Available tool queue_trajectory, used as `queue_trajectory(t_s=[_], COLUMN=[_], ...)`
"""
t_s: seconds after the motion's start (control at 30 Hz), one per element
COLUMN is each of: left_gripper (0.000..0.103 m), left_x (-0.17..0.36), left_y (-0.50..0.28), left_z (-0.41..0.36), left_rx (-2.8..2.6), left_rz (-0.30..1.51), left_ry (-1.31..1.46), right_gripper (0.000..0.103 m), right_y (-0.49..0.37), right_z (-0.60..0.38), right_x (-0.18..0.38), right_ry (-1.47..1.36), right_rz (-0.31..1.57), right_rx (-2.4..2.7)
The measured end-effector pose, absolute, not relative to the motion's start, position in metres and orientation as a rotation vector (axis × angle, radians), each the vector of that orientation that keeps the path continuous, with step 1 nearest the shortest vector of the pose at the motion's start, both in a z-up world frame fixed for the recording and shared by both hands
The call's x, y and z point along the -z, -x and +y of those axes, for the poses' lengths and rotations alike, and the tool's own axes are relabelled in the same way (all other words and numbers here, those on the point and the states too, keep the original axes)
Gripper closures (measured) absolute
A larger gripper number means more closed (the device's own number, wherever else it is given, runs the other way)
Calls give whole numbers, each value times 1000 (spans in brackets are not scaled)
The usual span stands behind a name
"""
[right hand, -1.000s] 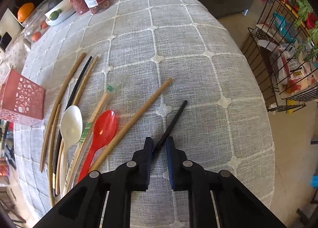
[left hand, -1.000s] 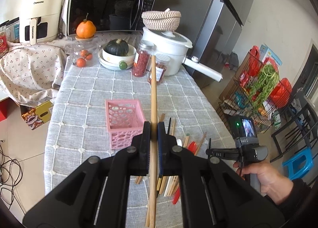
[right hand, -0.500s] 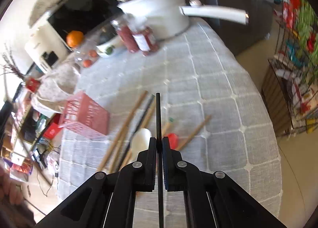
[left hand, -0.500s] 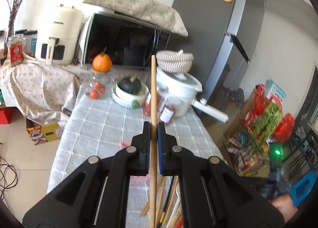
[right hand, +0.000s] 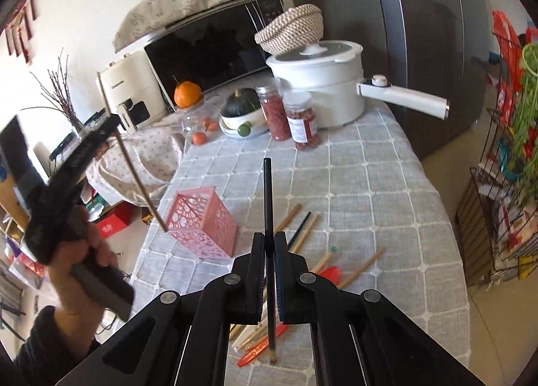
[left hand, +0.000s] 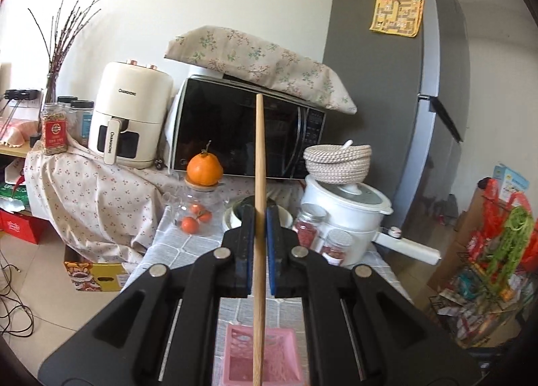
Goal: Organize utensils
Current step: 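Carry both chopsticks to the pink basket and drop them in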
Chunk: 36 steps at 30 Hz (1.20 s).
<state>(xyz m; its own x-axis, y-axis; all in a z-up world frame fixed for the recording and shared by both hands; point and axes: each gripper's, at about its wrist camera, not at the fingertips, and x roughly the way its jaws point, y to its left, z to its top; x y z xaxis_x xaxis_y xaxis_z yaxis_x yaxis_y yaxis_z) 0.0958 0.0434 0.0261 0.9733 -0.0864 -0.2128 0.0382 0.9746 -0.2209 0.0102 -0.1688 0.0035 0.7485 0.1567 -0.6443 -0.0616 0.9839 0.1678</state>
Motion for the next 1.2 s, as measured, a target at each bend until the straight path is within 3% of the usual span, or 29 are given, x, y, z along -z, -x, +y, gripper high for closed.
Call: queue_trajectory(t_s=[0.3,0.57,0.73,0.87,1.03,1.2], left_gripper=[95,95,61,57,29,14], left_x=[-10,0,-3,-6,-9,-11], left_y=[-117,-127,-119,-108,-91,-76], left_z=[37,35,28,26,37,48], left_rx=[19,84,125,143,137,81], left_rz=[233,353,457,531,657,743], left_ry=[181,197,202,173,189,171], right_gripper=[98,98,98,98,98,98], right_y=[-11,-7,0,4,4,0], right_z=[-169,-169,-165,-161,-156,-149], right_x=[-8,-15,-24,-33,-40,-48], right_ry=[-148,-140,-134,-135,-135,-121], right_rz=[699,679,652,628,628,646], right_rx=[-138,-149,-167,-186,-220,-231])
